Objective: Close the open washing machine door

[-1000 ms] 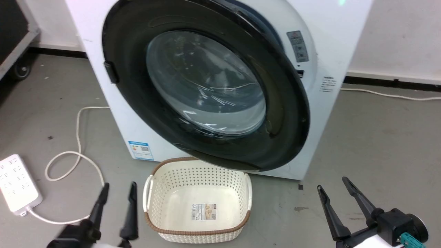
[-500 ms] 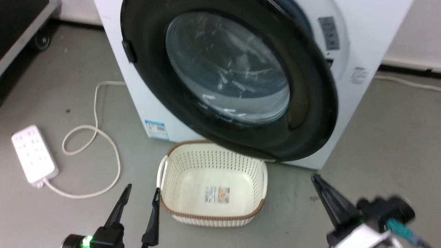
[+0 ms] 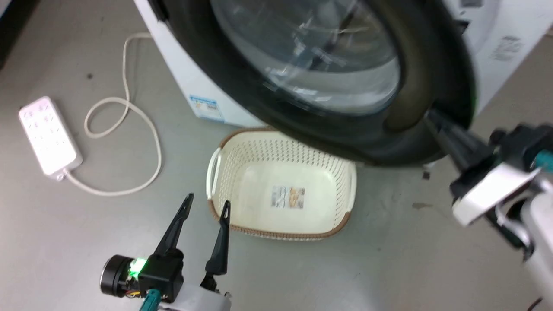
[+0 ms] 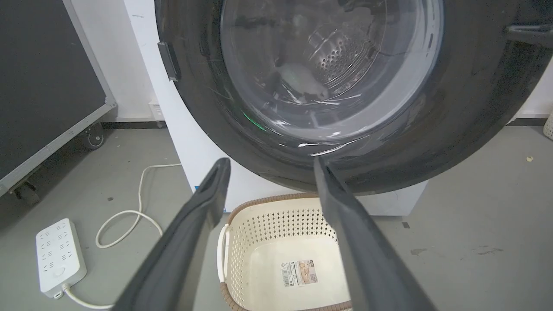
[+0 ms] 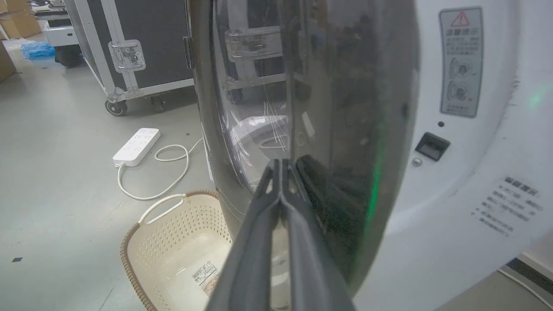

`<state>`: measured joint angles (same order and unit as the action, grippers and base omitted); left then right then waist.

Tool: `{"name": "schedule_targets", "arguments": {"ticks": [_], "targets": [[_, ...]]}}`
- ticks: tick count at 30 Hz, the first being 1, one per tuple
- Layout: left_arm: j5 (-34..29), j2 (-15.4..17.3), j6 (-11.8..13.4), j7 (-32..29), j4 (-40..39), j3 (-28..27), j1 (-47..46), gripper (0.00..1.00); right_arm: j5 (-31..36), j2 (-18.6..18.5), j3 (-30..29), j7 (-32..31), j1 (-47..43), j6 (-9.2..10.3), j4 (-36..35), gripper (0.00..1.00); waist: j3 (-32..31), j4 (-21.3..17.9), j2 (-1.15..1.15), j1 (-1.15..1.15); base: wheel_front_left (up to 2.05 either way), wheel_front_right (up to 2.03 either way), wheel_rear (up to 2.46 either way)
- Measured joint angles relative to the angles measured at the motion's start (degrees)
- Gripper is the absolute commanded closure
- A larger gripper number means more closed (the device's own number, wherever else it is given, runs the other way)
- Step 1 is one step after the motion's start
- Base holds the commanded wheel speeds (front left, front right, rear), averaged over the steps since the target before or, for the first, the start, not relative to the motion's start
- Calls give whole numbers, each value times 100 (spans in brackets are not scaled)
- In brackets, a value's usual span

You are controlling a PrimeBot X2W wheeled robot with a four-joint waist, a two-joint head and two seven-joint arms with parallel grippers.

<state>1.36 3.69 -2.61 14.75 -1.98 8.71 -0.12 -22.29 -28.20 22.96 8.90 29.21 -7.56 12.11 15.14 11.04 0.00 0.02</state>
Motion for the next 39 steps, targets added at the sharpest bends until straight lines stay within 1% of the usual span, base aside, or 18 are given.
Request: {"name": "schedule_targets", "arguments": {"ticks": [3,5,6,7,11,14,15,19,20,24,27,32,33,34,35,39], "targets": [[-18,-33,49,0,-14,82,-113,0,-231,-169,113,-26,419,-4,208,100,204,80,0,0,0,0,0],[-16,-41,76,0,-24,129,-183,0,-477,-257,109,-47,684,-3,367,100,325,131,0,0,0,0,0],[-16,-46,111,0,-33,166,-249,0,-661,-361,124,-81,949,-2,517,100,433,177,0,0,0,0,0],[-16,-46,111,0,-33,166,-249,0,-661,-361,124,-81,949,-2,517,100,433,177,0,0,0,0,0],[-14,-63,174,0,-34,298,-377,0,-1002,-550,215,-187,1586,-1,914,100,662,274,0,0,0,0,0],[4,-65,212,0,-33,334,-417,0,-1128,-557,235,-271,1801,-1,1080,100,732,303,0,-1,0,0,0],[37,-65,246,0,-34,356,-463,0,-1198,-558,264,-335,2011,-2,1263,100,790,324,0,-1,0,0,0],[48,-67,252,0,-16,404,-479,0,-1226,-538,267,-385,2255,-8,1545,100,845,356,0,-1,0,0,0],[86,-68,268,0,-9,425,-486,0,-1270,-463,249,-382,2335,-44,1711,100,849,369,0,-1,0,0,0],[99,-70,301,0,-3,422,-487,0,-1274,-352,268,-349,2387,-48,1909,100,813,363,0,-1,0,0,0],[103,-70,300,0,7,380,-487,0,-1273,-256,332,-218,2391,-47,2147,100,686,319,0,-2,0,0,0],[124,-69,253,0,75,294,-485,0,-1239,-192,511,60,2348,-25,2292,100,434,213,0,-2,0,0,0],[131,-68,243,0,88,271,-482,0,-1233,-176,541,137,2307,0,2291,85,362,185,0,-2,0,0,0],[131,-68,243,0,88,271,-482,0,-1233,-176,541,137,2307,0,2291,40,362,185,0,-2,0,0,0],[140,-63,205,0,131,203,-459,0,-1196,-130,569,276,2152,2,2284,0,204,127,0,-2,0,0,0],[235,-53,94,0,269,71,-348,0,-1144,12,559,465,1555,2,2230,0,-183,-11,0,-2,0,0,0]]}}
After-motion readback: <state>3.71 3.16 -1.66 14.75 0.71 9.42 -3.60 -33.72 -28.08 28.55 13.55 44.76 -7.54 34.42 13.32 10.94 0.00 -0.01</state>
